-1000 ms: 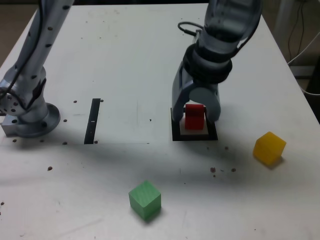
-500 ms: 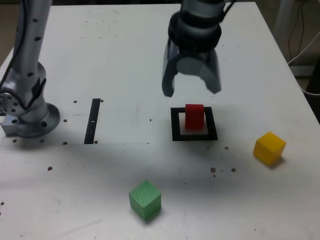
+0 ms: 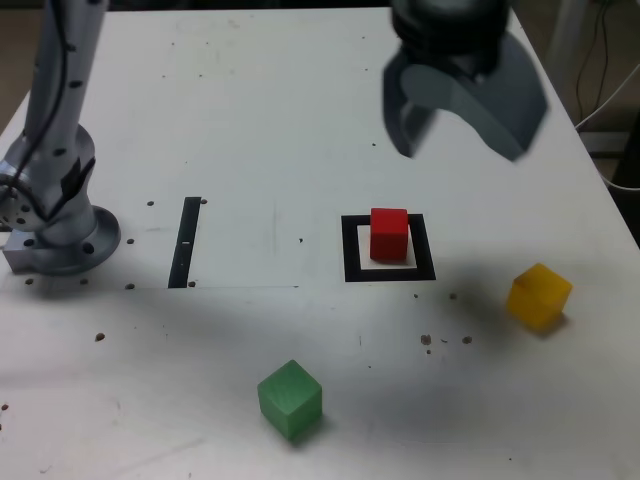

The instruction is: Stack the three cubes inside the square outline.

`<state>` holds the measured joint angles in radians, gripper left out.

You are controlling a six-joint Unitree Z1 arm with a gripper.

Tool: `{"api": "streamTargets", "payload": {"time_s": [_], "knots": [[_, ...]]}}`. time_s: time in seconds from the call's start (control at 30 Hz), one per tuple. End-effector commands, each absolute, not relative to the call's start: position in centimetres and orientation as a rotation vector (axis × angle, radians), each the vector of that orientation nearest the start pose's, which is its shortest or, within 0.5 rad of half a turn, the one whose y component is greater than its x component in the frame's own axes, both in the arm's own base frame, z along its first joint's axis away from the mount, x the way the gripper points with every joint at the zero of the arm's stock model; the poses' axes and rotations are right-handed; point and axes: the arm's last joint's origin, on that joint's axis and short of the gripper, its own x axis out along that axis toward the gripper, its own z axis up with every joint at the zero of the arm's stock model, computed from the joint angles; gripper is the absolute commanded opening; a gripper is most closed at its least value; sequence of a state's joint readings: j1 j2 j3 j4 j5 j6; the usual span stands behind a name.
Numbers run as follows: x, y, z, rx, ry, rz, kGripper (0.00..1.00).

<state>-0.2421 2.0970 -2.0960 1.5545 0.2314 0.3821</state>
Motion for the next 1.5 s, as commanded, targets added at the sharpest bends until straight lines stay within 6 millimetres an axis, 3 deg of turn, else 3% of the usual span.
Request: {"api": "streamTargets", "payload": {"time_s": [0.0, 0.2, 0.3, 1.03, 1.33, 1.47], "knots": [[39.8, -9.6, 34.3, 0.714, 1.496, -0.341, 1.00], [42.6, -12.6, 32.3, 0.767, 1.471, -0.447, 1.00], [43.5, -13.0, 31.2, 0.768, 1.477, -0.470, 0.99], [46.4, -13.4, 24.1, 0.881, 1.605, -0.564, 0.93], [47.1, -13.3, 22.8, 0.878, 1.613, -0.562, 0.89], [47.2, -13.3, 22.9, 0.874, 1.608, -0.556, 0.82]]}}
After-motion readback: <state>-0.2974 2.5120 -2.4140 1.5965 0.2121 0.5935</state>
